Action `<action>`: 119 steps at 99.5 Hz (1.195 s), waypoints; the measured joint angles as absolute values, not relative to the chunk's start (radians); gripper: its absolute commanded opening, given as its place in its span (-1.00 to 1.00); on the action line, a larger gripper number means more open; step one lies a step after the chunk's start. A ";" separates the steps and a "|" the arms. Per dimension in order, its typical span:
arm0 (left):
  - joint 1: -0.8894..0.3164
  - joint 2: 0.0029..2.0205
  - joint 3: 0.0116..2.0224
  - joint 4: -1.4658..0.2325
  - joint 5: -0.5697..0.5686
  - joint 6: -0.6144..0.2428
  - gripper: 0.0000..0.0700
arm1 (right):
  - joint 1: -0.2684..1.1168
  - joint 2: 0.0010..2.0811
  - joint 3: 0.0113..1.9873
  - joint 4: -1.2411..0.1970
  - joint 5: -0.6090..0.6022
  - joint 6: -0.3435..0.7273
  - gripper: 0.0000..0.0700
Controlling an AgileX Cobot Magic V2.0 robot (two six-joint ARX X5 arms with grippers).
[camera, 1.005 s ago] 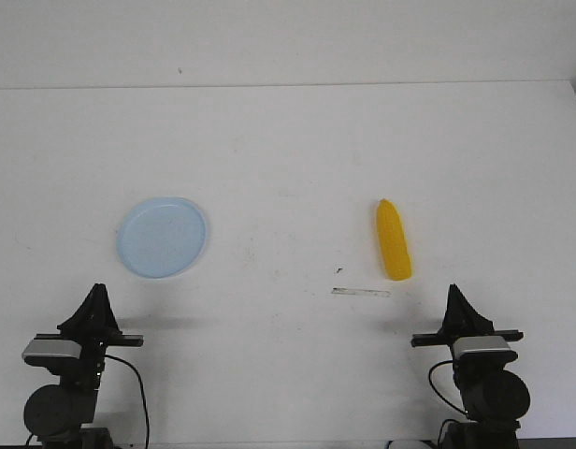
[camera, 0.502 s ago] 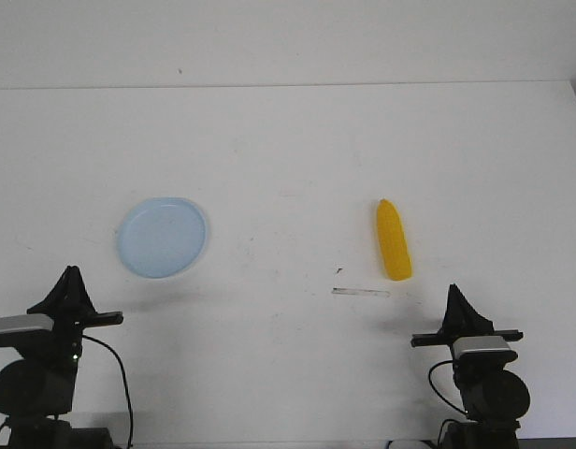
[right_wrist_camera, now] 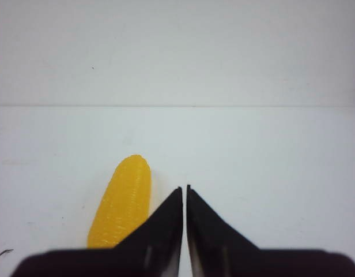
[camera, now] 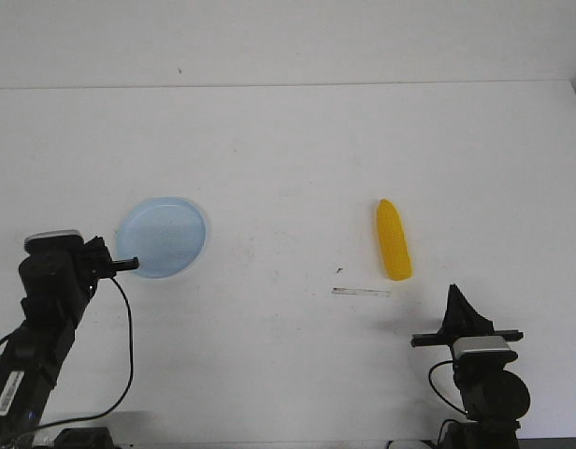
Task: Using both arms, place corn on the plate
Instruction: 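Reach the left gripper forward to the edge of the blue plate, then push the blue plate with the left gripper toward the corn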
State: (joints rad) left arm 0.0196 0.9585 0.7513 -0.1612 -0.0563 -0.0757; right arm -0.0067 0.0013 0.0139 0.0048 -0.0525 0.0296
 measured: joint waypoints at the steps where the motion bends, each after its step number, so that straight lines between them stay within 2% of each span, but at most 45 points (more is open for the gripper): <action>1: 0.022 0.970 0.759 -0.171 -0.053 -0.078 -1.00 | -0.007 0.002 0.014 0.005 -0.052 0.030 -0.98; 28: 0.119 1.299 1.063 -0.506 0.010 -0.200 -1.00 | -0.007 0.002 0.014 0.005 -0.052 0.030 -0.98; 42: 0.181 1.442 1.171 -0.604 0.123 -0.252 -1.00 | -0.007 0.002 0.014 0.005 -0.052 0.030 -0.98; 54: 0.230 1.520 1.191 -0.590 0.286 -0.270 -0.99 | -0.007 0.002 0.014 0.005 -0.052 0.030 -0.98; 58: 0.245 1.541 1.191 -0.585 0.326 -0.274 -0.93 | -0.007 0.002 0.014 0.005 -0.052 0.030 -0.98; 68: 0.268 1.587 1.191 -0.585 0.356 -0.292 -0.41 | -0.007 0.002 0.014 0.005 -0.052 0.030 -0.98; 72: 0.273 1.601 1.191 -0.585 0.359 -0.300 -0.28 | -0.007 0.001 0.014 0.005 -0.052 0.030 -0.98; 119: 0.273 1.695 1.191 -0.520 0.364 -0.304 -0.28 | -0.007 0.002 0.014 0.005 -0.052 0.030 -0.98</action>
